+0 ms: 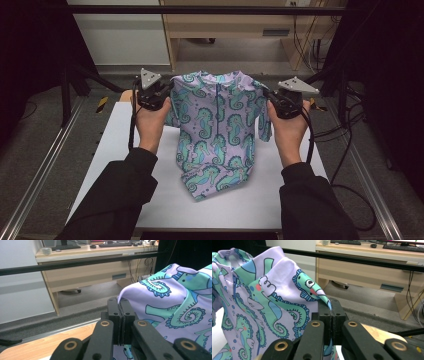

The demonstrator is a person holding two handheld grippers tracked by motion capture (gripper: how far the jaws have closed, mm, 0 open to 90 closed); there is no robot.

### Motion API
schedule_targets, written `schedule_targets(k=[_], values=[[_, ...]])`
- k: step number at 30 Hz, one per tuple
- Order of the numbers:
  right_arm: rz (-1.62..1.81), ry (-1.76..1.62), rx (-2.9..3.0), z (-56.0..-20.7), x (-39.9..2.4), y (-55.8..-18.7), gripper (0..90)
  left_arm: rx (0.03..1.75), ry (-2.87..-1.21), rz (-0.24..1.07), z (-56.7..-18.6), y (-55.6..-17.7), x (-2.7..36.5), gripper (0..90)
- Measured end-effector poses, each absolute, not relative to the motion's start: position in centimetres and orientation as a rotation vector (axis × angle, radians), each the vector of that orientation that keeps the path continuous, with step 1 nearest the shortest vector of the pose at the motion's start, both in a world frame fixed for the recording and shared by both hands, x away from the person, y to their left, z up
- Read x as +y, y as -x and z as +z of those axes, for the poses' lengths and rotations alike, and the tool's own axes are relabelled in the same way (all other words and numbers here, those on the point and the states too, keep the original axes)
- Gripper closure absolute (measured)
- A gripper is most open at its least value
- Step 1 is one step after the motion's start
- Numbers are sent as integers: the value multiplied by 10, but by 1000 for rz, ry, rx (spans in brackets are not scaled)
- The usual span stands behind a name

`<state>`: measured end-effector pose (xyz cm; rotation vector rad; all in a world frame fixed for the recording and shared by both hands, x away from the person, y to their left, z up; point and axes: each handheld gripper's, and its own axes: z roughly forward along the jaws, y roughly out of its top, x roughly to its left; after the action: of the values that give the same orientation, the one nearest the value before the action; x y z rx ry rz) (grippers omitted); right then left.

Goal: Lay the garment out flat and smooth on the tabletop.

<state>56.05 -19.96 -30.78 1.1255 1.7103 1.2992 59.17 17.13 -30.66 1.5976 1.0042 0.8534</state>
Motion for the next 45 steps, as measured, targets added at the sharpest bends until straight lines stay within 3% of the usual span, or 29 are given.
schedule_targets(k=[14, 23, 26, 29, 32, 40, 45], values=[[1291, -1182, 1737, -326, -197, -588, 898, 1031, -1652, 865, -320, -617, 167, 899], [1281, -1277, 1778, -344, -196, -632, 898, 1085, -1714, 842, -338, -667, 166, 900], [1268, -1341, 1783, -354, -194, -656, 890, 1134, -1753, 769, -351, -689, 166, 864], [1301, -1420, 1752, -371, -192, -672, 658, 1169, -1762, 782, -359, -697, 170, 655], [1268, -1419, 1790, -378, -188, -668, 569, 1158, -1758, 773, -359, -687, 175, 537], [1286, -1290, 1847, -373, -184, -615, 518, 1075, -1708, 813, -359, -621, 178, 473], [1324, -1250, 1891, -382, -179, -567, 418, 937, -1642, 818, -370, -565, 175, 381]])
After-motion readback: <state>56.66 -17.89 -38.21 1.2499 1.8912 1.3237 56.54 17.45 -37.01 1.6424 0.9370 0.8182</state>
